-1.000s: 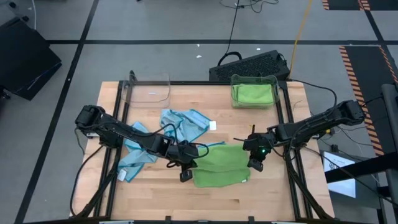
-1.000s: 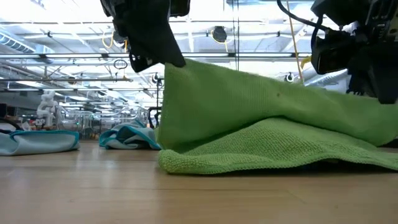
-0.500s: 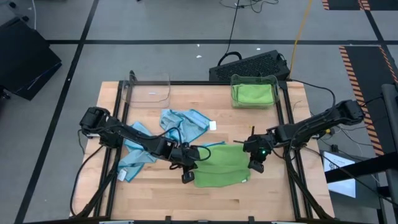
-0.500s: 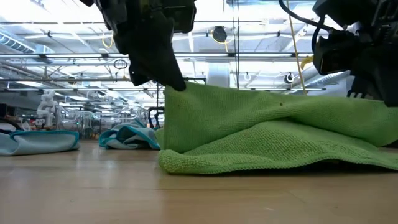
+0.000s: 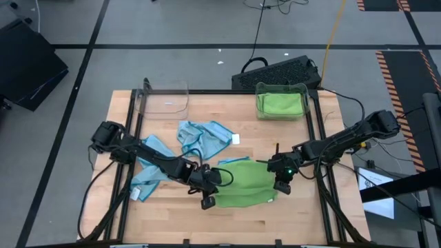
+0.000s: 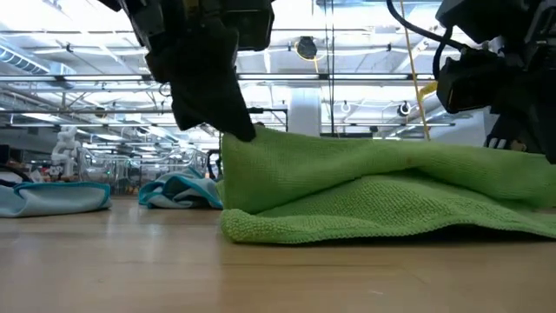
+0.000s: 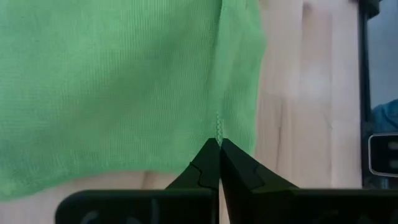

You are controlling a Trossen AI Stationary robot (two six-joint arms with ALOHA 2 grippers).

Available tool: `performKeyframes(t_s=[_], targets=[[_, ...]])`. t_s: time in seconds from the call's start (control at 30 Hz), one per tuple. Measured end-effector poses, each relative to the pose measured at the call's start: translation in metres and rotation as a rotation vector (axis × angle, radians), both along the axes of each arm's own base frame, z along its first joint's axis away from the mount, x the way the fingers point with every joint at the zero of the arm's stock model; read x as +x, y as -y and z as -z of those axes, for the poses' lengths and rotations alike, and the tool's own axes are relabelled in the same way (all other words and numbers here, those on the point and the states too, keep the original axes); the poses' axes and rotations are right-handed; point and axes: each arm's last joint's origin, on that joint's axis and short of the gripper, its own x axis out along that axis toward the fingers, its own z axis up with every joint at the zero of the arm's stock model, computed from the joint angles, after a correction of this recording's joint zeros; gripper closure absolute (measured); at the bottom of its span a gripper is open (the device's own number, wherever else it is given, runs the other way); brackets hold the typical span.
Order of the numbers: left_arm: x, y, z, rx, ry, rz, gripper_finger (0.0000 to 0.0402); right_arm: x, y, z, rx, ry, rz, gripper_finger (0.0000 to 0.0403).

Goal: Sort microfiber towel by color & place in baskets
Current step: Fold the green towel

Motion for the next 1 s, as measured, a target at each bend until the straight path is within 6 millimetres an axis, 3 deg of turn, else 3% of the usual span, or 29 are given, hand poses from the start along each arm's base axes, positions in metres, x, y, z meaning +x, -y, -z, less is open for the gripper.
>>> performKeyframes(t_s=[0.27,0.4,0.73,1.0], targets=[[-0.001,0.003,0.001,-0.019,-0.007,-0.006,0.0395,-0.001,-0.004,-0.001,0.045,-0.011,-0.026,0.0395],[0.001,0.004,-0.001,-0.029,0.016,-0.003,0.0377,-0.002,-0.007,-0.001,0.049,-0.018,-0.030,0.0379],[0.001,0.005,-0.001,-0.066,0.016,-0.044,0.0285,-0.004,-0.012,-0.002,0.065,-0.027,-0.055,0.0272],[0.000,0.006,-0.004,-0.155,-0.014,-0.058,0.0257,-0.005,-0.014,-0.011,0.135,0.005,-0.054,0.0205]])
